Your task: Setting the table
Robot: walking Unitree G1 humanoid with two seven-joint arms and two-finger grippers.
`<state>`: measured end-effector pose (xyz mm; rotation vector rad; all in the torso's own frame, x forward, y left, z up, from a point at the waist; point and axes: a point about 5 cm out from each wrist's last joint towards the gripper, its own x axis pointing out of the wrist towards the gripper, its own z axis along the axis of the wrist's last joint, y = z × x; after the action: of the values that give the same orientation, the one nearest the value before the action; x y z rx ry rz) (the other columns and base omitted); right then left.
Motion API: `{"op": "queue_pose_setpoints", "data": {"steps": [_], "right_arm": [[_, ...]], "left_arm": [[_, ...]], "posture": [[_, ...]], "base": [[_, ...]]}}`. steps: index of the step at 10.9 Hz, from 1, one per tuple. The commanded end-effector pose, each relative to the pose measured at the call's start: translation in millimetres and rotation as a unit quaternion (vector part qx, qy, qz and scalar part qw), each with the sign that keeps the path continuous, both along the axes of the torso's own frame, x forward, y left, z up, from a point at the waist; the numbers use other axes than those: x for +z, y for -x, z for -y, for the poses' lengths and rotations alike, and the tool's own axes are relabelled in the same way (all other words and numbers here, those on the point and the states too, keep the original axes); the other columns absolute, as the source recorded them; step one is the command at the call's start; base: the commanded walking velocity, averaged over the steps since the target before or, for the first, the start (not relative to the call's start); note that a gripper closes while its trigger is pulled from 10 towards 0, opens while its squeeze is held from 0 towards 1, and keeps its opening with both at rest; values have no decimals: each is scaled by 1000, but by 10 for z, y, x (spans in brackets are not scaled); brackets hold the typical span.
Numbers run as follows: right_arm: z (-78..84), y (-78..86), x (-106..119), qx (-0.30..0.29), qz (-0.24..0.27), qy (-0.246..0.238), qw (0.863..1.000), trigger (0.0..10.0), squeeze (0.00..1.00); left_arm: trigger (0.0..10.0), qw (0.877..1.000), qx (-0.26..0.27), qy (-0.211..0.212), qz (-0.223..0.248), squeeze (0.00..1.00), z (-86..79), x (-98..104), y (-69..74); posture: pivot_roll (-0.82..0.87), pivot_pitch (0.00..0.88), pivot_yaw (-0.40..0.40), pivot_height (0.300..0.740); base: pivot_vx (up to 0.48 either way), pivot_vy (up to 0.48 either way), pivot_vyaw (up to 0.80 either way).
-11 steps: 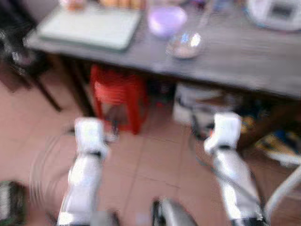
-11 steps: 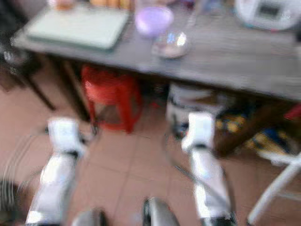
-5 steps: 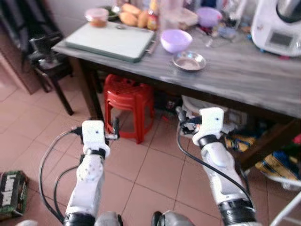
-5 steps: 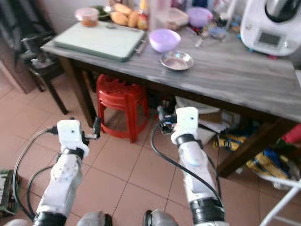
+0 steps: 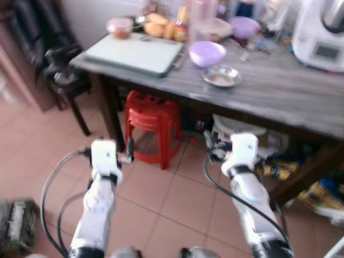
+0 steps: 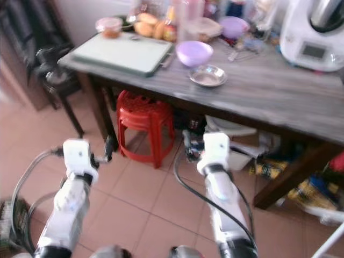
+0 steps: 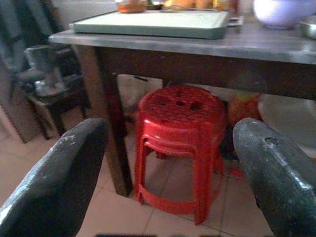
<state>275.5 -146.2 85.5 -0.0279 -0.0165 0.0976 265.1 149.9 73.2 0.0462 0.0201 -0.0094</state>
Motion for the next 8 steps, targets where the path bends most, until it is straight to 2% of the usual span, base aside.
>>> {"op": "queue_pose_setpoints", "data": {"steps": [1, 3, 5, 6, 8], "right_arm": [[43, 17, 46, -7, 10, 1, 1000, 10000, 0], [28, 25, 49, -11, 8, -1, 1000, 10000, 0], [20, 50, 58, -9, 8, 0, 1000, 10000, 0], [33, 41, 70, -10, 10, 1, 1000, 10000, 0], [72, -5, 128, -14, 19, 6, 1000, 10000, 0]], "left_arm": [[10000, 1000, -16, 2, 8, 0, 49, 65, 0], [10000, 1000, -27, 8, 10, 0, 83, 108, 11], [10000, 999, -28, 8, 13, 0, 65, 144, -6], [10000, 999, -27, 9, 14, 0, 68, 153, -20], [10000, 999, -29, 15, 18, 0, 100, 197, -37]], "posture": [[-23, 21, 1, 740], [-26, 68, 10, 740], [-30, 69, 9, 740], [-32, 64, 6, 740], [-33, 71, 3, 740]], "base": [[0, -262, -800], [0, -291, -800], [0, -321, -800], [0, -341, -531], [0, -341, 0]]}}
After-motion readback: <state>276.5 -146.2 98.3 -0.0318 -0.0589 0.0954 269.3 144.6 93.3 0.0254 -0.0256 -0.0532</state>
